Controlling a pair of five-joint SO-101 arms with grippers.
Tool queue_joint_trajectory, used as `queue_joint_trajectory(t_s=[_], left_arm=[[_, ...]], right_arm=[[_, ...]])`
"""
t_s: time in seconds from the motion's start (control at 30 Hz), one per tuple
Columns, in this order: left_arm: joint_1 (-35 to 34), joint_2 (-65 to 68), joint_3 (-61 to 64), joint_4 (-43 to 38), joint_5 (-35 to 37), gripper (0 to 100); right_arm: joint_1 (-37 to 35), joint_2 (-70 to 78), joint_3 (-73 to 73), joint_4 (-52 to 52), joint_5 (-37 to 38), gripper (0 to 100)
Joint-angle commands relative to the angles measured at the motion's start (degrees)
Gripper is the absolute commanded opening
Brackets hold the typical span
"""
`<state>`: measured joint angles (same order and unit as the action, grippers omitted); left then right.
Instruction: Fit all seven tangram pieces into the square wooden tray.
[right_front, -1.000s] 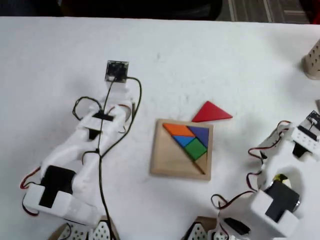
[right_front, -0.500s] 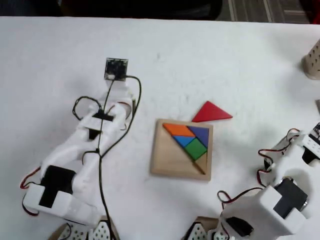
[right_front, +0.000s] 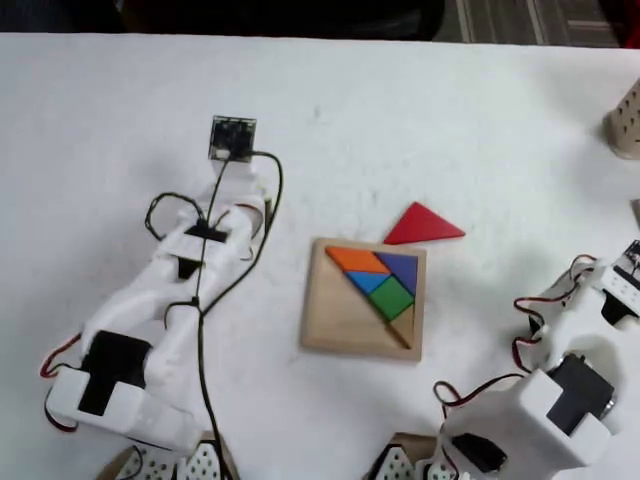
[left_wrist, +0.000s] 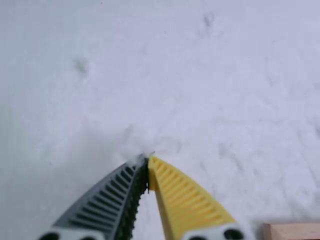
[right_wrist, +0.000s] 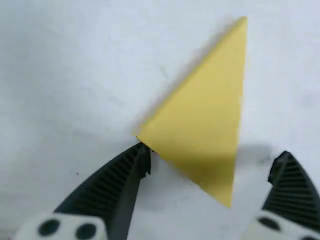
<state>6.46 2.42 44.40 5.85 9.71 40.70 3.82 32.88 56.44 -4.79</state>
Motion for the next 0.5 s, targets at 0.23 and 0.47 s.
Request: queue_joint_trajectory(t_s=[0.23,0.47], left_arm=[[-0.40,-0.48,-1.76,-1.76,-0.53,3],[-0.40,-0.57,-1.76,-1.67,-0.53,3]], right_arm=[[-2.77,-1.80,-5.98,1.27,-2.64,36.9],[-2.59,10.86,-6.24,-6.81,-2.11,36.9]])
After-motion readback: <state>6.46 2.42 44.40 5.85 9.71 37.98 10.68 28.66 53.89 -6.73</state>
